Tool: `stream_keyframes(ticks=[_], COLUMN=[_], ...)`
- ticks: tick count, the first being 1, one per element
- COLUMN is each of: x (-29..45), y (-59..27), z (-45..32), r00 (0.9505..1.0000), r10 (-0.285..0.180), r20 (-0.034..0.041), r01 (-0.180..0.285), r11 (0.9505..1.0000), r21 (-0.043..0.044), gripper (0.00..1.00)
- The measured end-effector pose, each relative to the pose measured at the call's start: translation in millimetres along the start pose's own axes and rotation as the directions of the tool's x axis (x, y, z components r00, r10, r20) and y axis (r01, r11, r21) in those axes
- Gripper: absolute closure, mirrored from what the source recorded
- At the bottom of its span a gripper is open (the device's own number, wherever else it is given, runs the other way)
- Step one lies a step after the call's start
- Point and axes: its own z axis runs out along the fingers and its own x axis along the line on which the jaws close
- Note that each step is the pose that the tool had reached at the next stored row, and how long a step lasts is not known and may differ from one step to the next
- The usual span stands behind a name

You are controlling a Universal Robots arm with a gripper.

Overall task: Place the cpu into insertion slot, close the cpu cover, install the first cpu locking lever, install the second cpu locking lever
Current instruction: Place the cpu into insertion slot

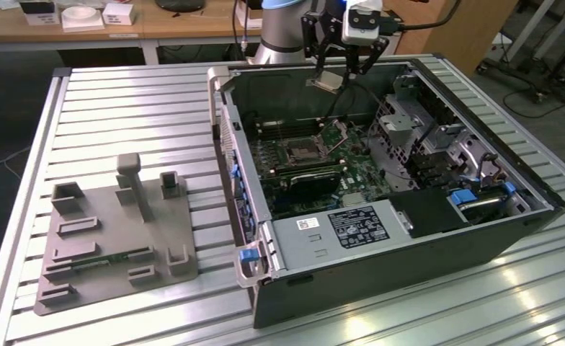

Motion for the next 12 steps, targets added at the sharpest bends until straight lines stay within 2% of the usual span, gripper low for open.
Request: stream_keyframes(ticks=[12], x=[0.0], y=[0.0], z=[0.0], r00=[1.0], r10=[0.007], r20=[0.0006], r01=[-0.007], r11=[1.0], r21=[-0.0001], gripper=[0.46])
